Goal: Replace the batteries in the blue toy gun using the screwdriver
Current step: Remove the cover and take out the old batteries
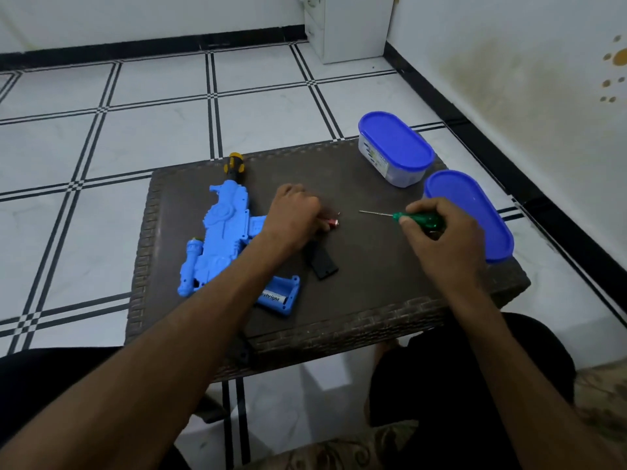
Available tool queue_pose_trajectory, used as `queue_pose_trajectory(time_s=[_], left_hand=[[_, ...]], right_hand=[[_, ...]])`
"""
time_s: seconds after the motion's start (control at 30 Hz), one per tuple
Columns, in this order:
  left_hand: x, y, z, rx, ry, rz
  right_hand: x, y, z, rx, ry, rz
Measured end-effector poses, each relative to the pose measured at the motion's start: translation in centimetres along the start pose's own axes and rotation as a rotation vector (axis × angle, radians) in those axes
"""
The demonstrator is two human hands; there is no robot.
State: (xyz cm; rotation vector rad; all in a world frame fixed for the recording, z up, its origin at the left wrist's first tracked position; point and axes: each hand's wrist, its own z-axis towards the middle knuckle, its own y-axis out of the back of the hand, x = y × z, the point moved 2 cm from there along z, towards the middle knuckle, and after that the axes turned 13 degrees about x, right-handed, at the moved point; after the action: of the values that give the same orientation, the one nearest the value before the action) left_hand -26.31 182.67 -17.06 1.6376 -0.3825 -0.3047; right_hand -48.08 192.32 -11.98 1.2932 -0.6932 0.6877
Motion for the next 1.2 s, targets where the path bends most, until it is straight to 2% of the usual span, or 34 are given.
queue_pose_trajectory(time_s=[0.17,0.3,0.43,0.53,0.67,0.9,1.1,1.2], left_hand=[[1.9,1.8,-7.2,-0.095,0.018,-0.424],[3.2,0.5,-15.1,-0.092,0.051,-0.576],[2.7,-0.8,-18.2,-0.092,0.048,-0.498],[1.9,-1.0,-17.8,-0.092,-0.02,-0.424],[1.3,-1.4,-18.0,-0.141,-0.067,-0.321],[0.9,-1.7,-18.3,-0.228,-0.053,-0.294],[0.8,-2.0,-18.3,-0.234,-0.036,-0.259],[0.7,-2.0,-18.3,-0.241,-0.04,-0.24]], right_hand=[[2.3,-1.8,-1.8,0.103,0.051,0.354],[4.4,-4.1,-3.1,0.293,0.121,0.415],[6.2,-5.7,-4.2,0.396,0.28,0.191],[7.2,-6.3,-4.4,0.425,0.356,0.125],[7.6,-6.9,-4.2,0.483,0.391,0.1],[7.9,-8.2,-4.0,0.53,0.454,0.036],[9.2,-9.4,-3.7,0.544,0.48,-0.148],[8.9,-9.5,-3.8,0.519,0.468,-0.072]])
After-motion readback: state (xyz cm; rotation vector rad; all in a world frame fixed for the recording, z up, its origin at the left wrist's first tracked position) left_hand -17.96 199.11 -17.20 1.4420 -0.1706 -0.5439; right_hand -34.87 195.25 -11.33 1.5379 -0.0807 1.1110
